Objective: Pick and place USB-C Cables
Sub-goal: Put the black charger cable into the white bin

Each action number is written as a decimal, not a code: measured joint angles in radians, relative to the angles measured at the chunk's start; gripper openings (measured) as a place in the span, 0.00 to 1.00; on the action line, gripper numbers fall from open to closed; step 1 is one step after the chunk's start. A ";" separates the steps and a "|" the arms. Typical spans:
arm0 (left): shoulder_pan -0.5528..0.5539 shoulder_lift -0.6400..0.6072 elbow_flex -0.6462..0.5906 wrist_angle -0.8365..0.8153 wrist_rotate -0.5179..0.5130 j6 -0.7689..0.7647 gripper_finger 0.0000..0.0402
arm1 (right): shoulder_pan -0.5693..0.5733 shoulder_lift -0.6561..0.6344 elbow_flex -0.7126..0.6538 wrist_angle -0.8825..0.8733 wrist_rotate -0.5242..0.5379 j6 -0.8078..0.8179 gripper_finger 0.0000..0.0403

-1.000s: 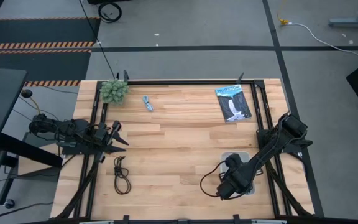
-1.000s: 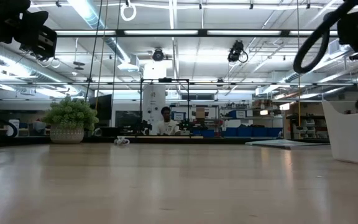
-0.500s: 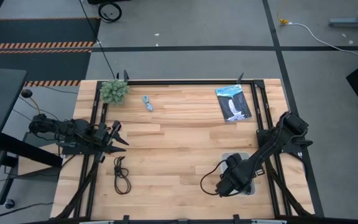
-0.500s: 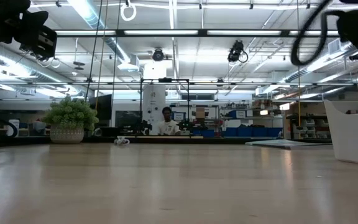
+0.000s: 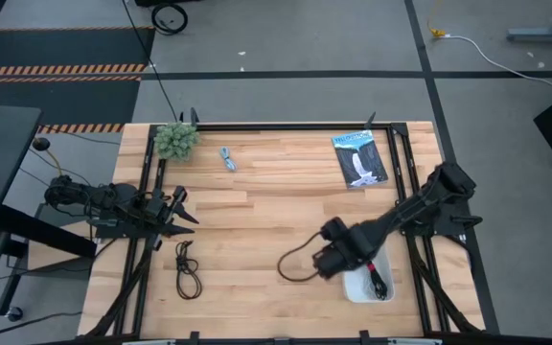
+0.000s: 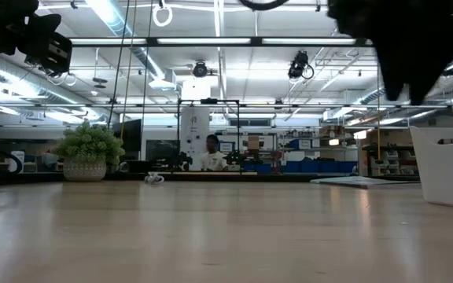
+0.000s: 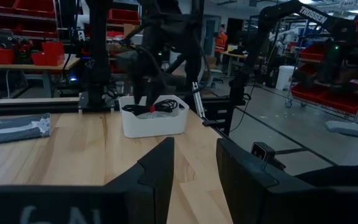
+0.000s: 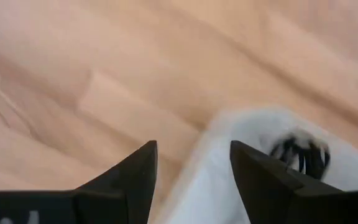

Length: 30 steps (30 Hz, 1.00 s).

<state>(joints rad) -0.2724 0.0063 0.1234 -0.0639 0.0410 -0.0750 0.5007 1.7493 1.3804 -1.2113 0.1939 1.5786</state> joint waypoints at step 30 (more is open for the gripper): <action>0.000 0.000 0.000 0.000 0.000 -0.072 0.32 | -0.346 0.000 0.000 0.875 0.326 -1.375 0.52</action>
<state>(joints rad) -0.2723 0.0063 0.1234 -0.0639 0.0414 -0.1471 0.1550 1.7496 1.3804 -0.3367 0.5196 0.2035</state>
